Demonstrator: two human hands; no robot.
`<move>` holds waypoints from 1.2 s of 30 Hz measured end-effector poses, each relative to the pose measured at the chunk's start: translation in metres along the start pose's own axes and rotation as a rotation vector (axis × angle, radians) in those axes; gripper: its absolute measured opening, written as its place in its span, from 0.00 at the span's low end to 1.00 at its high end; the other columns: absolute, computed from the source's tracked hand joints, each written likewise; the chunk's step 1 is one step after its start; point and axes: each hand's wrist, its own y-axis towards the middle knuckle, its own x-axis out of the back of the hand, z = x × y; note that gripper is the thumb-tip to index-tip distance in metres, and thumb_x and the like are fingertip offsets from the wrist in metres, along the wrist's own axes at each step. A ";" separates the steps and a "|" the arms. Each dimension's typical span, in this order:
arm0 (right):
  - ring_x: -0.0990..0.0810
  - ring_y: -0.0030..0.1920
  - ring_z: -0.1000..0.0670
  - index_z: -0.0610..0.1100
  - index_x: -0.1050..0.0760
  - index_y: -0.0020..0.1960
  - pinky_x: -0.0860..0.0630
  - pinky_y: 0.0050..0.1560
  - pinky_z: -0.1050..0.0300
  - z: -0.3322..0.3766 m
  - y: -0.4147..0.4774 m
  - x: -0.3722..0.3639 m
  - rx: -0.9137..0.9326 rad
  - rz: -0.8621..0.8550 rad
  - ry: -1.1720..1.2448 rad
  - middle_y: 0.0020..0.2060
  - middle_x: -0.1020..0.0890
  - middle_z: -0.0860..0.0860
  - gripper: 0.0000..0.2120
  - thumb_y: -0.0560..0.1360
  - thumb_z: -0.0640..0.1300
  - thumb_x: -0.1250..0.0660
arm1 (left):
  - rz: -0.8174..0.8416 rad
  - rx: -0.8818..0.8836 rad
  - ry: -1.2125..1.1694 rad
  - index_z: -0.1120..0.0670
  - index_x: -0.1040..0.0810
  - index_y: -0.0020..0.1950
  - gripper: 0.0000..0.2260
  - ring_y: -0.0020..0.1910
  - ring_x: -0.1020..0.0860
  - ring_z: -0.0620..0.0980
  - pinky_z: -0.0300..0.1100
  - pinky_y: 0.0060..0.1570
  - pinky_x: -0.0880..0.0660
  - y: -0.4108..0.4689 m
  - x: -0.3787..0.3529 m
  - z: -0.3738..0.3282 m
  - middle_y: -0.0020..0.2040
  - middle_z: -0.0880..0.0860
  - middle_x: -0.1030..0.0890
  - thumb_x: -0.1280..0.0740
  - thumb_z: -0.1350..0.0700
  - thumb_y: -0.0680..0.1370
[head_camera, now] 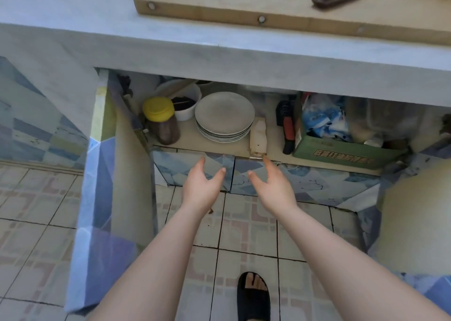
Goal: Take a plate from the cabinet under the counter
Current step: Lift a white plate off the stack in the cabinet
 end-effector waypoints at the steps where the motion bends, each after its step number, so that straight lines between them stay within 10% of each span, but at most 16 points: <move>1: 0.36 0.72 0.46 0.49 0.44 0.74 0.35 0.67 0.47 -0.006 0.010 -0.006 0.014 0.002 0.001 0.73 0.35 0.48 0.32 0.75 0.60 0.41 | -0.016 -0.003 0.000 0.52 0.41 0.74 0.33 0.72 0.37 0.52 0.48 0.67 0.38 0.010 -0.005 0.005 0.74 0.52 0.36 0.36 0.41 0.72; 21: 0.36 0.71 0.48 0.47 0.44 0.75 0.39 0.69 0.53 -0.075 0.148 -0.102 0.166 -0.153 0.201 0.74 0.37 0.47 0.32 0.75 0.57 0.40 | -0.143 -0.080 -0.260 0.53 0.41 0.74 0.41 0.72 0.38 0.53 0.50 0.70 0.38 0.154 -0.068 0.066 0.75 0.53 0.38 0.31 0.37 0.67; 29: 0.38 0.73 0.46 0.46 0.42 0.74 0.38 0.71 0.48 -0.050 0.183 -0.082 0.163 -0.214 0.190 0.74 0.37 0.47 0.38 0.71 0.65 0.41 | -0.178 -0.206 -0.338 0.51 0.29 0.65 0.24 0.63 0.28 0.52 0.43 0.56 0.33 0.182 -0.061 0.044 0.64 0.51 0.24 0.32 0.45 0.71; 36: 0.28 0.64 0.45 0.53 0.32 0.63 0.29 0.61 0.46 -0.034 0.210 -0.082 0.188 -0.179 0.292 0.64 0.25 0.49 0.24 0.71 0.62 0.39 | -0.255 -0.183 -0.271 0.52 0.27 0.61 0.18 0.59 0.25 0.56 0.49 0.58 0.29 0.216 -0.056 0.031 0.60 0.53 0.21 0.33 0.49 0.73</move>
